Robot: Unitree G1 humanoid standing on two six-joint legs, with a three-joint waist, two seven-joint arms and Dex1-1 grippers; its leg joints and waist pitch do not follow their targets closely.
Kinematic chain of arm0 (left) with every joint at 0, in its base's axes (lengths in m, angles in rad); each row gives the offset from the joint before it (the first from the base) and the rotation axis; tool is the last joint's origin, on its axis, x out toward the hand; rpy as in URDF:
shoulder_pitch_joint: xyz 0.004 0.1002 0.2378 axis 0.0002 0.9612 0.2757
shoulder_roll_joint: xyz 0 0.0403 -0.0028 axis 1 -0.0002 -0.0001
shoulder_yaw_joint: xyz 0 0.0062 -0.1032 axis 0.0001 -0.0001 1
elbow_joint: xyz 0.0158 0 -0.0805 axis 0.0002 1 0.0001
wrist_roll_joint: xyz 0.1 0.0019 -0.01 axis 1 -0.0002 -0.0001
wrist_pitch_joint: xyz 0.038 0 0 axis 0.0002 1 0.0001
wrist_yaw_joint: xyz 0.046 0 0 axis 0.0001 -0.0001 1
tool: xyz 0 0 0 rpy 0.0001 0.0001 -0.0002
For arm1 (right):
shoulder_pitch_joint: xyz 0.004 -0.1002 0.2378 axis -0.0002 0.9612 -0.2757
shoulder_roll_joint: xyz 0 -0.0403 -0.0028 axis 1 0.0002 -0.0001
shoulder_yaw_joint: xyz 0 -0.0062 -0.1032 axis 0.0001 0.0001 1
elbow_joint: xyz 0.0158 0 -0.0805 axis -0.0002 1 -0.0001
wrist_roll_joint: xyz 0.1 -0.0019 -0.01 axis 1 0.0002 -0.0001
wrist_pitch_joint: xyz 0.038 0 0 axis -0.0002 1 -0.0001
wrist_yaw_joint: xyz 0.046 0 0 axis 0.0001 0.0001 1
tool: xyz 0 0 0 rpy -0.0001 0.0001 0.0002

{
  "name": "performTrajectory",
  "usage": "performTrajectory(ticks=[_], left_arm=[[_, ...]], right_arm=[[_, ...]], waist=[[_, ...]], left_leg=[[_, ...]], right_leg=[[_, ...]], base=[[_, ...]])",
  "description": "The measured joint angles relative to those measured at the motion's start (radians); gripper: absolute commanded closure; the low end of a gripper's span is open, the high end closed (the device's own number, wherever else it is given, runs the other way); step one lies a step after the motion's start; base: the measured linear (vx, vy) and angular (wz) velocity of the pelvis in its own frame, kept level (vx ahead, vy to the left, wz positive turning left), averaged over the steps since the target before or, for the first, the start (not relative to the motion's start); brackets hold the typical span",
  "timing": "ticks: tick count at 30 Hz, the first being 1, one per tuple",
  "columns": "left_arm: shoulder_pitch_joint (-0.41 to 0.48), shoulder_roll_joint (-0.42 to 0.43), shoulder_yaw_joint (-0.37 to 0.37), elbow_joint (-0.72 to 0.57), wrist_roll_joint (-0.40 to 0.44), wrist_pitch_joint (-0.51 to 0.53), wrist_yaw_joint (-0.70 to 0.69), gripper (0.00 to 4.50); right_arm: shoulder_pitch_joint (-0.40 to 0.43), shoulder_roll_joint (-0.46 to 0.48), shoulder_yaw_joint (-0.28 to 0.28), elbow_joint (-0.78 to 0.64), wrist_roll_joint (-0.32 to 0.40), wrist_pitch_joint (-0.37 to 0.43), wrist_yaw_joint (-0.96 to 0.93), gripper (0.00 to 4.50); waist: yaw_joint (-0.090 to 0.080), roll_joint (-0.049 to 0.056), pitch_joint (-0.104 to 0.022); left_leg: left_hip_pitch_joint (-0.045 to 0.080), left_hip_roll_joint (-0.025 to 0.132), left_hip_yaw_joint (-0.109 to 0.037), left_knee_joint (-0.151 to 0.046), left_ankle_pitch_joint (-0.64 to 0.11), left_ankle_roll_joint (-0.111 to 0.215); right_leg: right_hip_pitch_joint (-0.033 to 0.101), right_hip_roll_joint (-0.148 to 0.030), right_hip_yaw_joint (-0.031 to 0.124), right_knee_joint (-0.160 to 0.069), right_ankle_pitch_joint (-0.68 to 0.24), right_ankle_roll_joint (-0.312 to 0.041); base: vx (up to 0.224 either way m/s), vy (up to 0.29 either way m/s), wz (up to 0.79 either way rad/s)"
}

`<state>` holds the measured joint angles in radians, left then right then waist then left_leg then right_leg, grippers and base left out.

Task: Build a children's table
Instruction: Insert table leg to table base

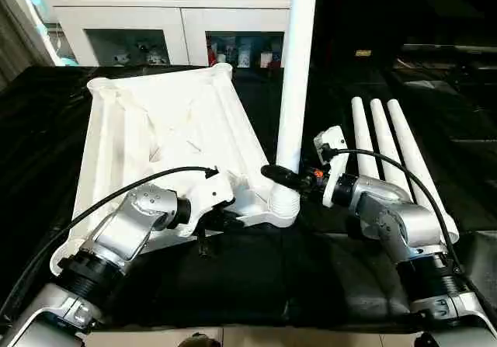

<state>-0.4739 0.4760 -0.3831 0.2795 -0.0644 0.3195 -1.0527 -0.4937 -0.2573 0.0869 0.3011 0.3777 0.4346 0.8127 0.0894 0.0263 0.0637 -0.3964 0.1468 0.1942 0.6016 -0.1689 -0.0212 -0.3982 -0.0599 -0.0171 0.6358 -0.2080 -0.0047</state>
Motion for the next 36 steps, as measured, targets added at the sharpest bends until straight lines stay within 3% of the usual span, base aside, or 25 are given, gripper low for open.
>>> performTrajectory(ticks=[7, 24, 27, 33, 36], left_arm=[[0.028, -0.008, 0.032, -0.009, -0.016, -0.020, -0.002, 4.50], [0.035, 0.001, 0.027, -0.021, 0.005, -0.031, -0.003, 4.50], [0.033, 0.000, 0.027, -0.020, 0.010, -0.031, -0.001, 4.50], [0.032, -0.005, 0.025, -0.013, 0.014, -0.033, -0.001, 4.50], [0.030, -0.012, 0.025, -0.002, 0.015, -0.036, 0.002, 4.50]], right_arm=[[0.001, 0.006, -0.005, 0.000, 0.001, 0.000, -0.009, 2.65], [-0.012, 0.018, -0.011, 0.042, 0.002, -0.015, -0.005, 2.65], [-0.010, 0.033, -0.027, 0.068, 0.010, -0.037, -0.007, 2.65], [0.073, 0.083, -0.098, 0.079, 0.055, -0.142, -0.015, 2.65], [0.098, 0.097, -0.105, 0.082, 0.060, -0.189, -0.022, 2.65]], waist=[[0.000, 0.000, 0.000], [-0.002, -0.002, -0.002], [-0.002, -0.002, -0.002], [-0.001, -0.002, -0.004], [0.000, 0.001, -0.007]], left_leg=[[-0.002, 0.000, 0.001, 0.000, 0.000, 0.000], [-0.002, 0.000, 0.001, 0.000, 0.000, 0.000], [-0.002, 0.000, 0.001, 0.000, 0.000, 0.000], [-0.001, 0.000, 0.001, 0.000, 0.000, 0.000], [0.001, 0.000, 0.001, 0.000, 0.000, 0.000]], right_leg=[[0.000, 0.000, 0.000, -0.003, 0.000, 0.000], [0.000, 0.000, 0.000, -0.004, 0.000, 0.000], [0.000, 0.000, 0.000, -0.004, 0.001, -0.001], [0.002, 0.000, 0.000, -0.005, 0.001, -0.001], [0.003, 0.000, 0.000, -0.005, 0.001, -0.001]], base=[[0.000, 0.000, 0.00], [0.000, 0.000, 0.00], [0.000, 0.000, 0.00], [0.000, 0.000, 0.00], [0.000, 0.000, 0.00]])
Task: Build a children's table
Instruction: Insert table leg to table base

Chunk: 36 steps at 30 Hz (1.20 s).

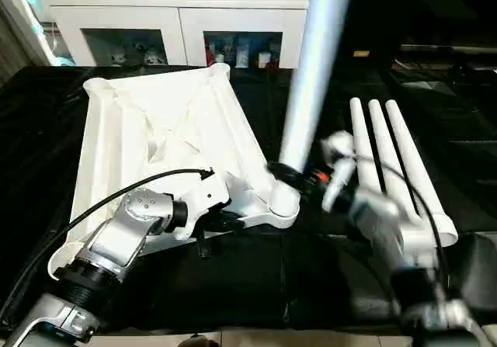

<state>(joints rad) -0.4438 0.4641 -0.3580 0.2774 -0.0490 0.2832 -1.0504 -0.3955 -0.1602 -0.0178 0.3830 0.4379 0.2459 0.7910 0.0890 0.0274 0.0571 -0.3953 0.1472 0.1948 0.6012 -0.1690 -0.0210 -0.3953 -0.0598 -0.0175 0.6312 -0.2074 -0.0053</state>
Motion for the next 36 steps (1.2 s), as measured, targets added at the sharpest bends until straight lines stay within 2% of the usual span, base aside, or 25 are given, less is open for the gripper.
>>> performTrajectory(ticks=[3, 7, 14, 18, 22, 27, 31, 36], left_arm=[[0.000, -0.003, -0.001, 0.008, 0.002, -0.004, 0.001, 4.50], [-0.005, -0.005, -0.003, 0.023, 0.006, -0.007, 0.003, 4.50], [-0.017, -0.011, -0.010, 0.050, 0.014, -0.021, 0.005, 4.50], [-0.018, -0.014, -0.010, 0.051, 0.015, -0.023, 0.005, 4.50], [-0.027, -0.009, -0.011, 0.065, 0.029, -0.024, 0.010, 4.50], [-0.027, -0.009, -0.011, 0.076, 0.036, -0.025, 0.019, 4.50], [-0.027, -0.007, -0.010, 0.085, 0.040, -0.025, 0.024, 4.50], [-0.029, -0.008, -0.009, 0.089, 0.042, -0.025, 0.028, 4.50]], right_arm=[[0.036, 0.020, -0.003, -0.005, -0.004, -0.079, -0.001, 2.65], [0.082, 0.027, 0.025, -0.027, -0.053, -0.187, -0.010, 2.65], [0.086, -0.009, 0.103, -0.067, -0.161, -0.254, -0.023, 2.66], [0.083, -0.011, 0.113, -0.065, -0.177, -0.252, -0.025, 2.66], [0.017, -0.029, 0.144, -0.037, -0.198, -0.168, -0.027, 2.66], [-0.020, -0.034, 0.153, -0.003, -0.205, -0.128, -0.019, 2.66], [-0.044, -0.032, 0.153, 0.034, -0.205, -0.126, -0.018, 2.66], [-0.056, -0.032, 0.153, 0.052, -0.205, -0.126, -0.018, 2.66]], waist=[[0.001, 0.007, -0.004], [-0.001, 0.013, -0.007], [-0.001, 0.015, -0.007], [-0.001, 0.015, -0.007], [-0.007, 0.013, -0.008], [-0.017, 0.008, -0.008], [-0.026, 0.006, -0.010], [-0.028, 0.006, -0.010]], left_leg=[[0.001, 0.000, 0.000, -0.001, 0.000, 0.000], [0.002, 0.000, 0.000, -0.001, 0.000, 0.000], [0.010, 0.000, 0.000, -0.002, 0.000, 0.000], [0.010, 0.000, 0.000, -0.004, 0.000, 0.000], [0.013, 0.000, 0.000, -0.004, 0.000, 0.000], [0.024, 0.000, -0.003, -0.005, 0.000, 0.000], [0.025, -0.001, -0.014, -0.011, -0.001, 0.000], [0.026, -0.002, -0.015, -0.013, -0.001, 0.000]], right_leg=[[0.001, 0.000, 0.000, -0.001, 0.000, 0.000], [0.002, 0.000, 0.000, -0.001, 0.000, 0.000], [0.007, 0.000, 0.000, -0.002, -0.003, 0.005], [0.009, 0.000, 0.000, -0.005, -0.003, 0.005], [0.010, 0.000, 0.000, -0.006, -0.003, 0.005], [0.011, 0.000, -0.001, -0.011, -0.005, 0.007], [0.016, 0.000, -0.012, -0.032, -0.006, 0.009], [0.018, -0.006, -0.020, -0.042, -0.006, 0.009]], base=[[0.000, 0.000, 0.00], [0.000, 0.000, 0.00], [0.000, 0.000, 0.00], [0.000, 0.000, 0.00], [0.000, 0.000, 0.00], [0.000, 0.000, 0.00], [0.000, 0.000, 0.00], [0.000, 0.000, 0.00]])
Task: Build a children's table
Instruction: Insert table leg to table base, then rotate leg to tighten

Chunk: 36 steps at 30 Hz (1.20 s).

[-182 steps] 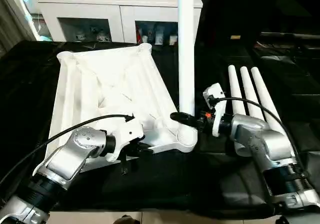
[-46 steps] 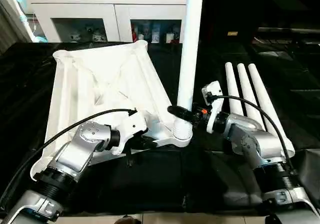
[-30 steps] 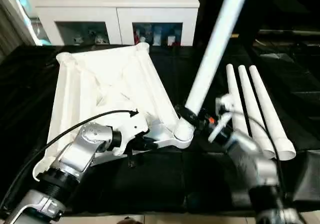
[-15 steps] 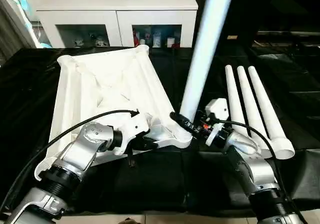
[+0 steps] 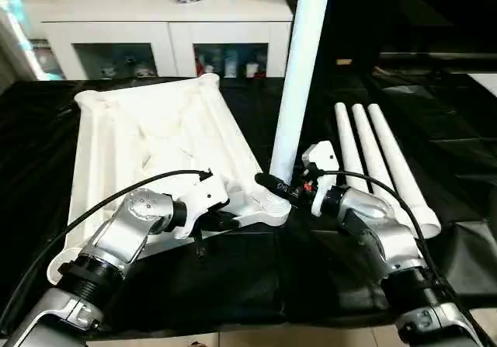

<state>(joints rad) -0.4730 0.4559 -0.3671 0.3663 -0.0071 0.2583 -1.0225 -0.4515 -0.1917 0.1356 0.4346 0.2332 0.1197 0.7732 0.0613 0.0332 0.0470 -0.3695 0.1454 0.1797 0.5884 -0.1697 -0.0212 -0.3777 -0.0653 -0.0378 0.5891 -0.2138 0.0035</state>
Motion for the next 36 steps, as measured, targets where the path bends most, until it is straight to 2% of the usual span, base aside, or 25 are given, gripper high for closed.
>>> performTrajectory(ticks=[30, 36], left_arm=[[-0.015, 0.007, 0.000, 0.030, 0.002, -0.025, -0.026, 4.50], [-0.018, 0.006, -0.001, 0.029, 0.003, -0.006, -0.022, 4.50]], right_arm=[[-0.037, -0.009, -0.008, 0.052, 0.010, 0.000, 0.064, 2.66], [-0.038, -0.003, -0.007, 0.056, 0.009, -0.002, 0.046, 2.66]], waist=[[0.001, 0.001, 0.001], [0.001, 0.001, 0.000]], left_leg=[[0.002, 0.000, 0.000, -0.005, 0.000, 0.000], [0.003, 0.000, 0.000, -0.011, 0.000, 0.000]], right_leg=[[-0.001, -0.001, -0.002, -0.001, 0.000, 0.000], [-0.001, -0.001, -0.003, -0.007, 0.000, 0.000]], base=[[0.000, 0.000, 0.00], [0.000, 0.000, 0.00]])
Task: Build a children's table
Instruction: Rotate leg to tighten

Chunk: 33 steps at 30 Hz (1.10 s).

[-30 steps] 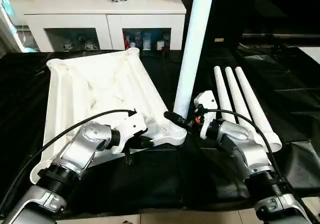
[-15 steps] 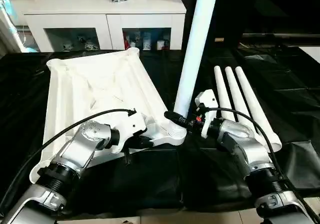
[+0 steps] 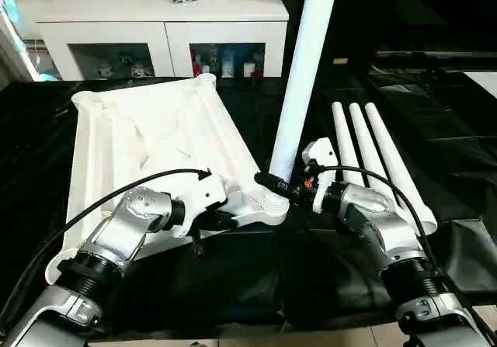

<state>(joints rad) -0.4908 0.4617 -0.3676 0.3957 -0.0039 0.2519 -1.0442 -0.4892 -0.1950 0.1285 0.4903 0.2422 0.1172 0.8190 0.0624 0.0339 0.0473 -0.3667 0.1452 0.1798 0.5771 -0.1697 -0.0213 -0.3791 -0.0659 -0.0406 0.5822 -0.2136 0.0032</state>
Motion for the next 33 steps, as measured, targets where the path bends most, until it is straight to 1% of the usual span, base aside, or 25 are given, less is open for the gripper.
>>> performTrajectory(ticks=[4, 6, 7, 8, 9, 10, 11, 12, 13, 14, 15, 16, 17, 19, 21, 23, 25, 27, 29, 33], left_arm=[[-0.012, -0.058, 0.013, 0.003, 0.022, 0.067, 0.087, 4.50], [-0.021, -0.104, 0.018, 0.010, 0.031, 0.107, 0.145, 4.50], [-0.026, -0.133, 0.022, 0.013, 0.032, 0.137, 0.177, 4.50], [-0.034, -0.154, 0.025, 0.018, 0.038, 0.164, 0.202, 4.50], [-0.044, -0.173, 0.025, 0.028, 0.044, 0.187, 0.227, 4.50], [-0.075, -0.206, 0.010, 0.053, 0.059, 0.211, 0.255, 4.50], [-0.076, -0.228, 0.005, 0.056, 0.071, 0.218, 0.282, 4.50], [-0.087, -0.242, 0.006, 0.059, 0.078, 0.221, 0.298, 4.50], [-0.099, -0.265, 0.002, 0.075, 0.087, 0.233, 0.317, 4.50], [-0.107, -0.287, -0.002, 0.088, 0.090, 0.244, 0.334, 4.50], [-0.123, -0.307, -0.001, 0.112, 0.090, 0.250, 0.352, 4.50], [-0.139, -0.322, -0.001, 0.131, 0.090, 0.255, 0.373, 4.50], [-0.148, -0.325, 0.000, 0.140, 0.090, 0.258, 0.381, 4.50], [-0.158, -0.329, 0.004, 0.157, 0.091, 0.259, 0.397, 4.50], [-0.159, -0.327, 0.005, 0.161, 0.096, 0.255, 0.398, 4.50], [-0.160, -0.319, 0.004, 0.162, 0.102, 0.242, 0.398, 4.50], [-0.146, -0.288, -0.006, 0.137, 0.107, 0.210, 0.389, 4.50], [-0.132, -0.258, -0.015, 0.117, 0.108, 0.176, 0.371, 4.50], [-0.104, -0.210, -0.024, 0.084, 0.108, 0.131, 0.337, 4.50], [-0.074, -0.144, -0.022, 0.047, 0.106, 0.059, 0.266, 4.50]], right_arm=[[-0.019, 0.063, -0.045, 0.058, -0.003, -0.014, -0.144, 2.66], [-0.030, 0.081, -0.065, 0.089, -0.008, -0.018, -0.219, 2.66], [-0.044, 0.097, -0.076, 0.112, -0.013, -0.025, -0.265, 2.66], [-0.057, 0.111, -0.086, 0.132, -0.019, -0.034, -0.306, 2.66], [-0.067, 0.122, -0.094, 0.152, -0.022, -0.042, -0.345, 2.66], [-0.062, 0.122, -0.116, 0.158, -0.022, -0.053, -0.382, 2.66], [-0.081, 0.125, -0.122, 0.187, -0.026, -0.057, -0.415, 2.66], [-0.113, 0.128, -0.119, 0.229, -0.047, -0.056, -0.449, 2.66], [-0.146, 0.140, -0.119, 0.271, -0.074, -0.067, -0.500, 2.66], [-0.154, 0.143, -0.119, 0.289, -0.088, -0.077, -0.527, 2.66], [-0.163, 0.144, -0.121, 0.302, -0.097, -0.090, -0.551, 2.66], [-0.174, 0.144, -0.122, 0.316, -0.102, -0.101, -0.570, 2.66], [-0.180, 0.148, -0.122, 0.322, -0.107, -0.109, -0.577, 2.66], [-0.191, 0.155, -0.123, 0.341, -0.118, -0.123, -0.590, 2.66], [-0.193, 0.159, -0.123, 0.346, -0.119, -0.132, -0.591, 2.66], [-0.195, 0.166, -0.126, 0.354, -0.122, -0.151, -0.591, 2.66], [-0.195, 0.174, -0.140, 0.353, -0.116, -0.167, -0.569, 2.66], [-0.189, 0.174, -0.146, 0.344, -0.093, -0.170, -0.538, 2.66], [-0.167, 0.166, -0.159, 0.322, -0.065, -0.171, -0.475, 2.66], [-0.133, 0.149, -0.160, 0.276, -0.019, -0.163, -0.355, 2.66]], waist=[[-0.001, 0.003, 0.000], [-0.004, 0.006, 0.002], [-0.010, 0.012, 0.005], [-0.012, 0.021, 0.010], [-0.001, 0.026, 0.010], [0.027, 0.010, 0.007], [0.044, -0.032, -0.008], [0.051, -0.054, -0.014], [0.063, -0.031, -0.016], [0.069, -0.017, -0.019], [0.066, -0.002, -0.018], [0.049, 0.008, -0.020], [0.041, 0.009, -0.020], [0.030, -0.001, -0.022], [0.026, -0.002, -0.022], [0.023, -0.003, -0.020], [0.023, -0.009, -0.017], [0.023, -0.013, -0.014], [0.023, -0.013, -0.014], [0.024, -0.013, -0.014]], left_leg=[[0.002, 0.000, 0.000, -0.003, 0.000, 0.000], [0.002, -0.001, 0.000, -0.003, 0.000, 0.000], [0.004, 0.000, -0.003, -0.004, 0.000, 0.000], [0.006, 0.002, -0.005, -0.011, 0.000, 0.000], [0.002, 0.001, -0.002, -0.024, 0.000, 0.000], [-0.002, 0.011, 0.038, -0.034, 0.000, 0.000], [0.001, 0.010, 0.077, -0.037, 0.001, -0.001], [-0.007, 0.015, 0.084, -0.010, -0.013, -0.021], [-0.020, 0.000, -0.015, 0.048, -0.018, -0.015], [-0.010, -0.004, -0.057, 0.065, -0.018, -0.016], [0.000, -0.004, -0.062, 0.054, -0.035, -0.042], [0.002, -0.002, -0.059, 0.042, -0.034, -0.043], [0.001, -0.003, -0.054, 0.029, -0.034, -0.043], [-0.001, -0.002, -0.047, 0.010, -0.034, -0.043], [-0.001, -0.001, -0.042, 0.008, -0.034, -0.043], [-0.001, 0.000, -0.035, 0.000, -0.034, -0.043], [-0.002, 0.000, -0.030, -0.007, -0.034, -0.043], [-0.003, 0.001, -0.029, -0.012, -0.033, -0.042], [-0.002, 0.004, -0.026, -0.012, -0.031, -0.040], [-0.001, 0.015, -0.018, -0.018, -0.028, -0.042]], right_leg=[[0.000, -0.001, -0.003, -0.006, 0.000, 0.000], [0.001, -0.007, -0.012, -0.010, -0.001, 0.000], [0.007, -0.014, -0.029, -0.019, -0.001, 0.001], [0.016, -0.016, -0.042, -0.024, -0.006, 0.000], [0.020, -0.021, -0.054, 0.009, -0.038, -0.013], [0.015, -0.028, -0.043, 0.121, -0.084, -0.029], [0.021, -0.031, -0.004, 0.130, -0.130, -0.029], [0.021, -0.034, 0.015, 0.121, -0.123, 0.022], [0.024, -0.023, 0.010, 0.117, -0.120, 0.023], [0.025, -0.021, -0.002, 0.115, -0.120, 0.022], [0.030, -0.026, -0.011, 0.110, -0.117, 0.021], [0.032, -0.019, -0.007, 0.091, -0.111, 0.011], [0.032, -0.015, -0.001, 0.076, -0.100, 0.000], [0.035, -0.013, 0.002, 0.046, -0.069, -0.013], [0.038, -0.014, 0.002, 0.034, -0.048, -0.009], [0.035, -0.018, 0.001, 0.028, -0.047, -0.004], [0.032, -0.021, -0.001, 0.027, -0.048, -0.004], [0.029, -0.022, -0.003, 0.026, -0.044, -0.002], [0.029, -0.021, -0.004, 0.024, -0.030, 0.009], [0.027, -0.018, -0.007, 0.026, -0.027, 0.004]], base=[[0.000, 0.000, 0.00], [0.000, 0.000, 0.00], [-0.079, 0.053, -0.13], [-0.054, 0.044, -0.11], [-0.109, 0.018, 0.10], [-0.079, -0.006, 0.16], [-0.027, -0.084, 0.28], [0.080, -0.137, 0.07], [0.080, -0.137, 0.07], [0.024, -0.031, -0.18], [-0.007, 0.067, -0.10], [-0.007, 0.067, -0.10], [-0.029, 0.065, 0.08], [0.000, 0.000, 0.00], [0.000, 0.000, 0.00], [0.000, 0.000, 0.00], [0.000, 0.000, 0.00], [0.000, 0.000, 0.00], [0.000, 0.000, 0.00], [0.016, -0.009, 0.00]])
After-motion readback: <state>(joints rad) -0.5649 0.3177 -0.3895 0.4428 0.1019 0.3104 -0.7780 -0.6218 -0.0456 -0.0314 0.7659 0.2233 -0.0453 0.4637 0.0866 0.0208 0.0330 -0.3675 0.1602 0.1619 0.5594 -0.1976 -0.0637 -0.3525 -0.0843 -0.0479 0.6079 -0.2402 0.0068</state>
